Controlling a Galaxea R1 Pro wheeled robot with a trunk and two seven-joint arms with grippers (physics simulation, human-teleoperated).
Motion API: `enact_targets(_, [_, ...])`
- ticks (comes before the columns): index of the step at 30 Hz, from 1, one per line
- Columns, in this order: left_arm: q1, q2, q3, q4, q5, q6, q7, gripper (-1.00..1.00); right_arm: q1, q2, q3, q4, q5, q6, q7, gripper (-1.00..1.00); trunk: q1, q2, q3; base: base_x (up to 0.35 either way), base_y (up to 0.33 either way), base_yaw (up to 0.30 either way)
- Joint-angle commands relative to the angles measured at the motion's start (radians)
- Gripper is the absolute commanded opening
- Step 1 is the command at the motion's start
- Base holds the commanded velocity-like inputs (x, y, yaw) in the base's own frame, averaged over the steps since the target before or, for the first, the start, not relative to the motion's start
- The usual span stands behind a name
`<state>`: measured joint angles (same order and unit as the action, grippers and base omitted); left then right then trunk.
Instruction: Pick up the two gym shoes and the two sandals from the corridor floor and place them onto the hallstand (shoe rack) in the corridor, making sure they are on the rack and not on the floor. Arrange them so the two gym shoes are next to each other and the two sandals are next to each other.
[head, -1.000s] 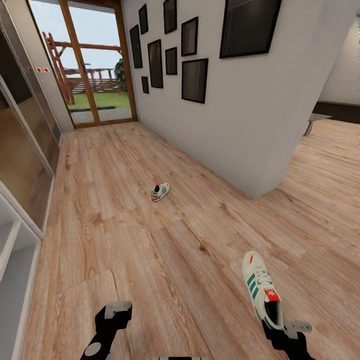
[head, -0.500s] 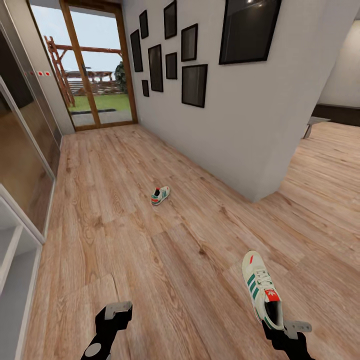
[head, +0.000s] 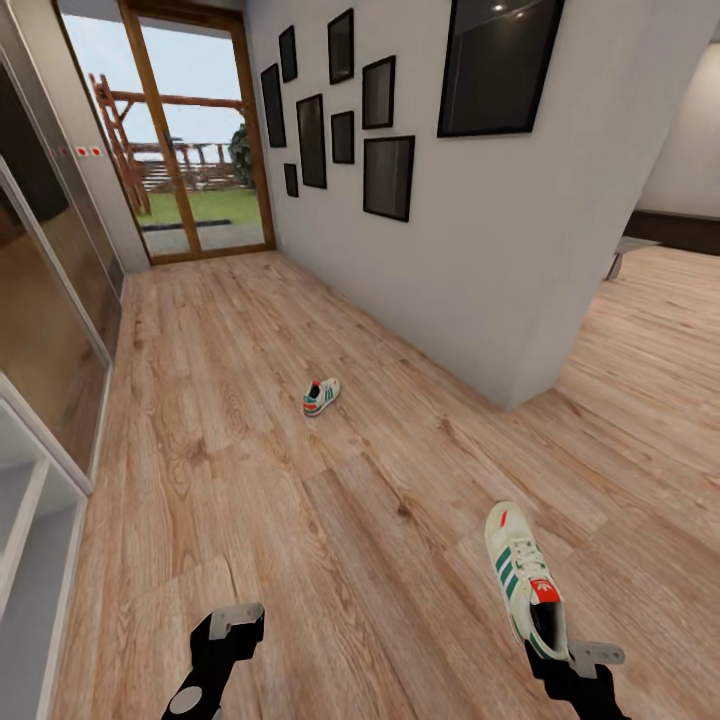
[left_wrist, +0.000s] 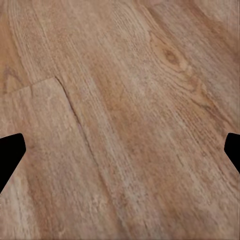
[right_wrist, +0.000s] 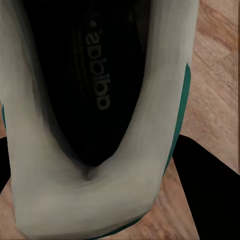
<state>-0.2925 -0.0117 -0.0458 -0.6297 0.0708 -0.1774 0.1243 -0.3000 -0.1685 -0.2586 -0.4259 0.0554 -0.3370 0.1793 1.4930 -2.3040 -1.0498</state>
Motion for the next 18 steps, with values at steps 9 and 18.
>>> enact_targets(9, [0.000,0.000,-0.013,-0.008,0.006,-0.005,0.002,1.00,-0.001,0.000,-0.008,0.002,0.007,-0.003,0.005,-1.00,-0.012,0.021,0.009,0.000,0.000,0.000])
enact_targets(18, [0.000,0.000,-0.013,-0.014,0.007,-0.005,-0.005,1.00,-0.001,0.000,-0.008,0.000,0.006,-0.002,0.005,-1.00,-0.012,0.021,0.009,0.219,0.000,0.000])
